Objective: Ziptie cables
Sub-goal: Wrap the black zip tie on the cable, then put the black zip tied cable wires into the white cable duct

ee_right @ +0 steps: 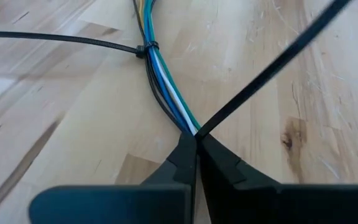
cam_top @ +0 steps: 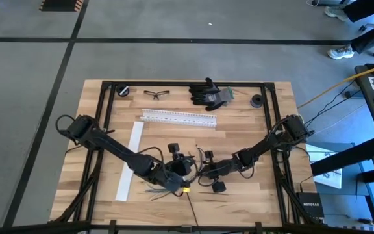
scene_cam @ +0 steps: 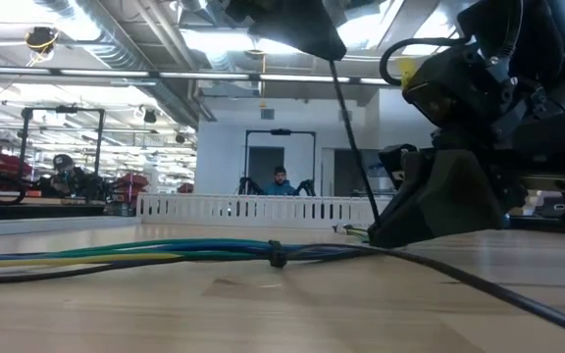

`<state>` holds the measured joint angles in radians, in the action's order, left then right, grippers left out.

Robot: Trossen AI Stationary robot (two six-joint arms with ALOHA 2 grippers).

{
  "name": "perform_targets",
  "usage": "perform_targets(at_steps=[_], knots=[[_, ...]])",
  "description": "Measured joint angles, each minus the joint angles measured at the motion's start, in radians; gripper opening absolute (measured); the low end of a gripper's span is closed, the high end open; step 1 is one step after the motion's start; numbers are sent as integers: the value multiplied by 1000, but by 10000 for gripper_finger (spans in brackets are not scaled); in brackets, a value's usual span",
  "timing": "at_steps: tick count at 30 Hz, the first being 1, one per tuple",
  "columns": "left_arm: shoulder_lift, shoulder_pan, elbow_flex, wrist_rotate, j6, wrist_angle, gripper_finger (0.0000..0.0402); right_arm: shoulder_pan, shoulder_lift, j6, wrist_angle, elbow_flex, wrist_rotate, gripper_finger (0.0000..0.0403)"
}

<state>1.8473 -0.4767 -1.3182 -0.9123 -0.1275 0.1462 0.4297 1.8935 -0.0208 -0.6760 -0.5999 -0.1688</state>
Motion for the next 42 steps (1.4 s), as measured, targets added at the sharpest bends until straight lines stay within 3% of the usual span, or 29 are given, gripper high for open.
perform_targets(at_steps=[7,14,18,22,26,29,35,39,42], knots=[[-2,-67,-154,31,-198,388,146,3,0,-24,4,-5,-40,16],[4,-130,-119,38,-475,513,177,3,-151,-27,169,-3,-46,123],[6,-138,-24,42,-546,399,176,3,-308,-37,356,-4,-47,180],[7,-124,71,80,-551,252,170,3,-472,-46,557,-4,-29,210],[7,-107,164,131,-544,58,169,2,-546,-53,599,-5,-151,215],[19,-97,227,148,-528,-85,169,-3,-492,-34,548,-6,-238,210],[84,-91,270,188,-529,-196,169,-43,-266,-19,332,-5,-213,196],[120,-91,270,193,-531,-212,169,-60,-176,26,190,-15,-132,194],[134,-88,270,195,-542,-207,169,-56,-158,78,193,-35,10,194]])
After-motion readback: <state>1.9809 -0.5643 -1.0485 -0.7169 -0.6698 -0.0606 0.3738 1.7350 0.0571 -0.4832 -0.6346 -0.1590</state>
